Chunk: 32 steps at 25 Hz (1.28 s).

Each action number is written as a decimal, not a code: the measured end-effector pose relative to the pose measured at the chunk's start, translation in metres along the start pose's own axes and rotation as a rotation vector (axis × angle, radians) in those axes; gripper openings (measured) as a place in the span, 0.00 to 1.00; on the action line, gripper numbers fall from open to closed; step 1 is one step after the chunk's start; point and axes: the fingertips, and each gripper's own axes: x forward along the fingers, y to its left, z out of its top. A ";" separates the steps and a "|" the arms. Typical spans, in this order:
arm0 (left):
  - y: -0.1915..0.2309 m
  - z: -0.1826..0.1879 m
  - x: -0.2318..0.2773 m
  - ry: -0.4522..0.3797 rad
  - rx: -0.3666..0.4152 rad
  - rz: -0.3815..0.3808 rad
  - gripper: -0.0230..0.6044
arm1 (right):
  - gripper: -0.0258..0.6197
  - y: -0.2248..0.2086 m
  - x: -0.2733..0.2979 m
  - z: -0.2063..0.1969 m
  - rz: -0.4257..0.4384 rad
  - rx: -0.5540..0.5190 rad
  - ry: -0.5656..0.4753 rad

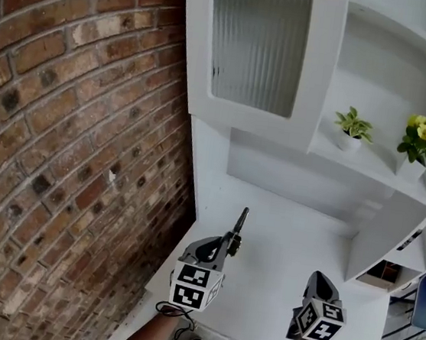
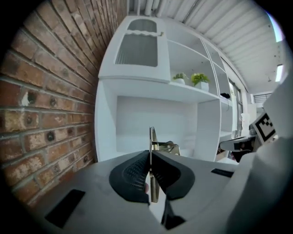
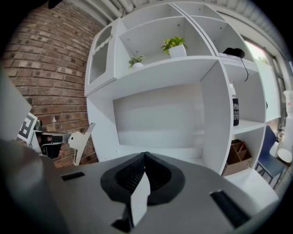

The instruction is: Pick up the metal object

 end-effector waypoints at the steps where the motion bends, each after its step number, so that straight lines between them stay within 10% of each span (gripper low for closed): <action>1: 0.003 0.009 -0.003 -0.029 -0.016 0.031 0.06 | 0.04 0.000 -0.003 0.009 0.011 0.000 -0.017; 10: 0.008 0.051 -0.011 -0.162 -0.070 0.090 0.06 | 0.04 -0.001 -0.034 0.085 0.019 0.044 -0.205; 32: 0.004 0.054 -0.001 -0.179 -0.099 0.049 0.06 | 0.04 -0.014 -0.041 0.072 -0.093 0.032 -0.192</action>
